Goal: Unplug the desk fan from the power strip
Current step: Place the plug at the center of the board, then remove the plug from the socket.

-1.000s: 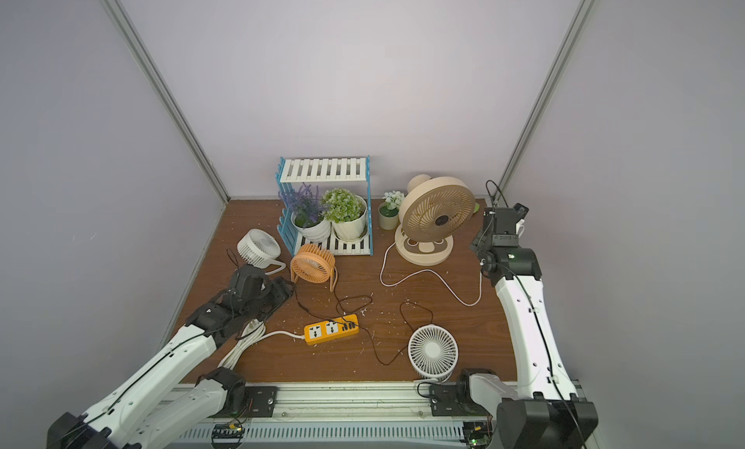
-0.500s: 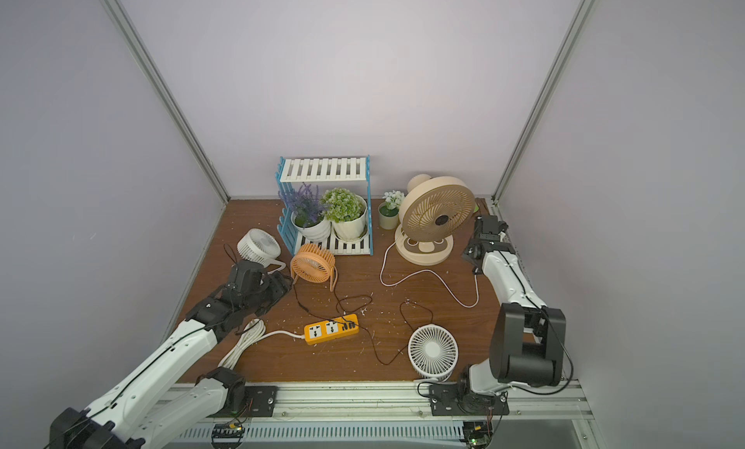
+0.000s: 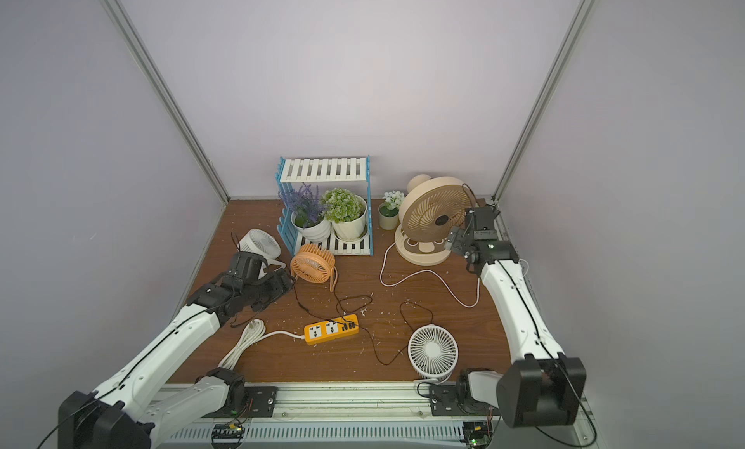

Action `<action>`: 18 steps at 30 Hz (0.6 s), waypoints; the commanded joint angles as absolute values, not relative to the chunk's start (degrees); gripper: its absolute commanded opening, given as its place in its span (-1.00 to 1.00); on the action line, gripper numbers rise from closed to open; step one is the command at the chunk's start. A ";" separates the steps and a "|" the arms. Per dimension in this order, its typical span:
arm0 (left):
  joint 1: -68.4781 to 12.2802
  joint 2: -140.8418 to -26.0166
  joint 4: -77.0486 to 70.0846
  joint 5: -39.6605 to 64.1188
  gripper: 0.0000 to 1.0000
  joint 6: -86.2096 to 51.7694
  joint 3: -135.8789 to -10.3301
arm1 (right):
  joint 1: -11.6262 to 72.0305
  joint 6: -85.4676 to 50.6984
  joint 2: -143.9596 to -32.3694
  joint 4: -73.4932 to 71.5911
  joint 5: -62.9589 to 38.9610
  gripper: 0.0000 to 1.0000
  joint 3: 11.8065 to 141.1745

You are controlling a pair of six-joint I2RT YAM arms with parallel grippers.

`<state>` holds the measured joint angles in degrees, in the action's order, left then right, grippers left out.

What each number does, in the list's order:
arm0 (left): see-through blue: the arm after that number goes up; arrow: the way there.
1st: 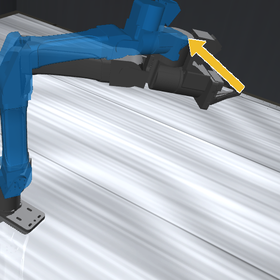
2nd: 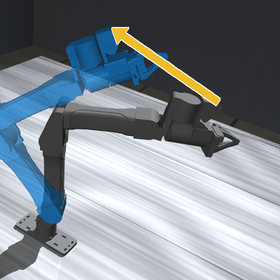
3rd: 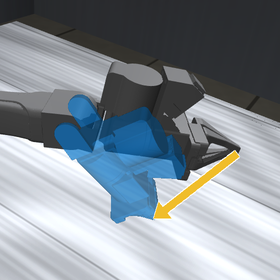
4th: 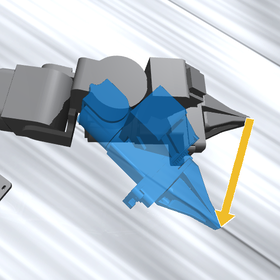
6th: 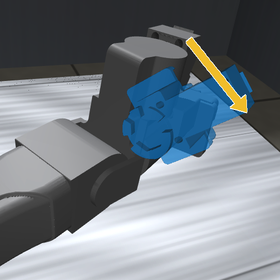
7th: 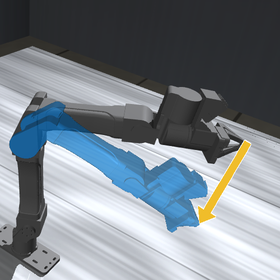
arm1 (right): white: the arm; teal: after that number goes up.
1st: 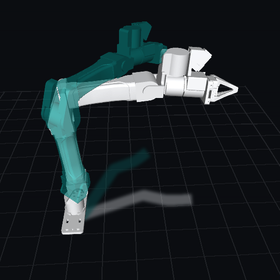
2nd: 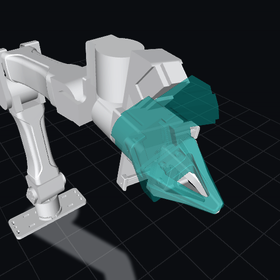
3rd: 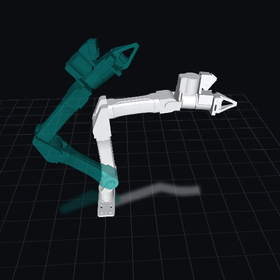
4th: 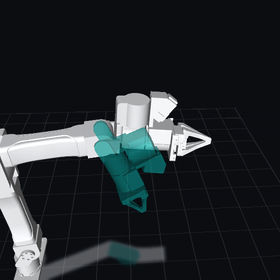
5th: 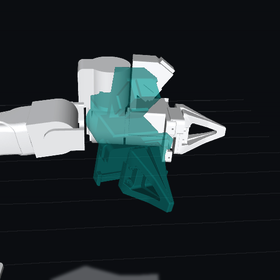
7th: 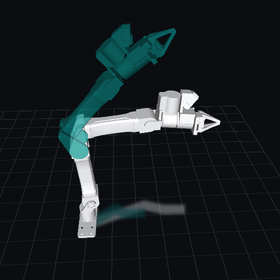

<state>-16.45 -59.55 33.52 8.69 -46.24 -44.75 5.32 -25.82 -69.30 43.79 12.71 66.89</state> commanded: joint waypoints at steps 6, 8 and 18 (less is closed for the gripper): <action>-15.74 -62.65 42.23 18.63 0.72 -39.74 -46.15 | 34.87 -21.72 -62.84 46.86 4.18 0.85 64.22; -15.77 -63.43 42.27 20.40 0.72 -40.30 -45.16 | 42.87 -19.83 -65.12 47.01 2.76 0.81 65.53; -16.71 -63.17 42.51 21.17 0.59 -45.24 -41.18 | 64.33 -14.82 -80.87 45.21 -0.37 0.41 71.05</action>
<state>-16.47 -65.10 40.56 21.12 -43.29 -42.13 62.76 -16.99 -79.90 45.50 -0.08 68.88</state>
